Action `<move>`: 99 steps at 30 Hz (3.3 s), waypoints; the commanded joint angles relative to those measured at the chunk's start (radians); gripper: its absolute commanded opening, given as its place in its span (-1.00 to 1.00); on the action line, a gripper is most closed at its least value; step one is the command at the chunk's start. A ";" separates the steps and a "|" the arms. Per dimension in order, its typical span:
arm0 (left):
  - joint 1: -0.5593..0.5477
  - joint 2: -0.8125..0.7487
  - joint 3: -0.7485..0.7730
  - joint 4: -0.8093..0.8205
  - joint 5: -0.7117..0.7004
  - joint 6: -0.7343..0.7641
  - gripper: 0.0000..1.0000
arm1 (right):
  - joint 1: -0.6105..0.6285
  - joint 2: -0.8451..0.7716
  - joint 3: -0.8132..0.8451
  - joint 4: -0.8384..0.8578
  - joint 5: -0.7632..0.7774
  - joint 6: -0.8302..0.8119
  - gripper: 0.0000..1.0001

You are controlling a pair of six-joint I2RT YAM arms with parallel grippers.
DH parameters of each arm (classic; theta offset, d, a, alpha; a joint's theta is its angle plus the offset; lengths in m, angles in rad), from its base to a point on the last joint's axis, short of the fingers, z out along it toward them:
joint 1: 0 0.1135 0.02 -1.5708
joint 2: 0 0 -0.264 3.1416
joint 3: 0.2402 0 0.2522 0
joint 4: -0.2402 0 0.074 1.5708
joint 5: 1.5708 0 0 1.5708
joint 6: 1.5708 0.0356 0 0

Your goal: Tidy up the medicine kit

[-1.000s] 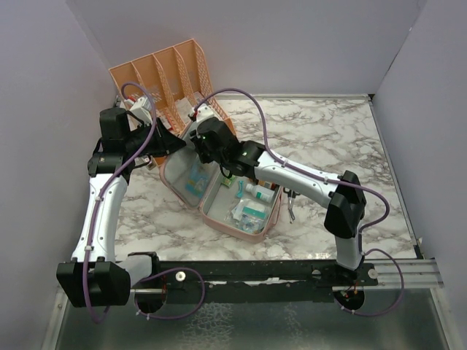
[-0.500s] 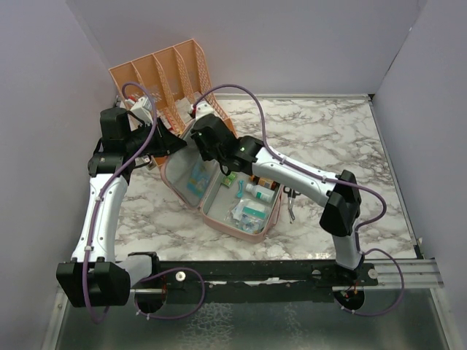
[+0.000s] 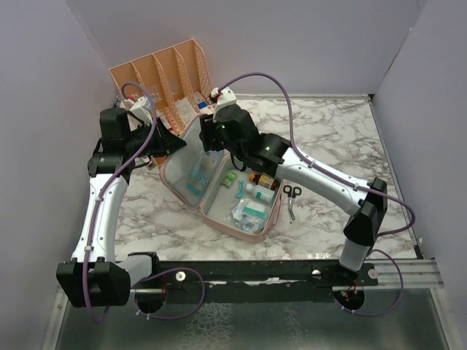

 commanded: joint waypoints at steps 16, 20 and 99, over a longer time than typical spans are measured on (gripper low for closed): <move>-0.004 -0.016 -0.003 0.003 0.034 -0.008 -1.00 | -0.003 0.289 0.275 -0.338 0.214 0.279 -0.08; -0.004 -0.010 -0.003 0.006 0.036 -0.008 -1.00 | -0.004 0.292 0.250 -0.356 0.234 0.292 -0.08; -0.021 -0.045 -0.051 0.010 -0.010 0.000 -1.00 | -0.454 -0.363 -1.022 -0.140 -0.249 0.211 -0.09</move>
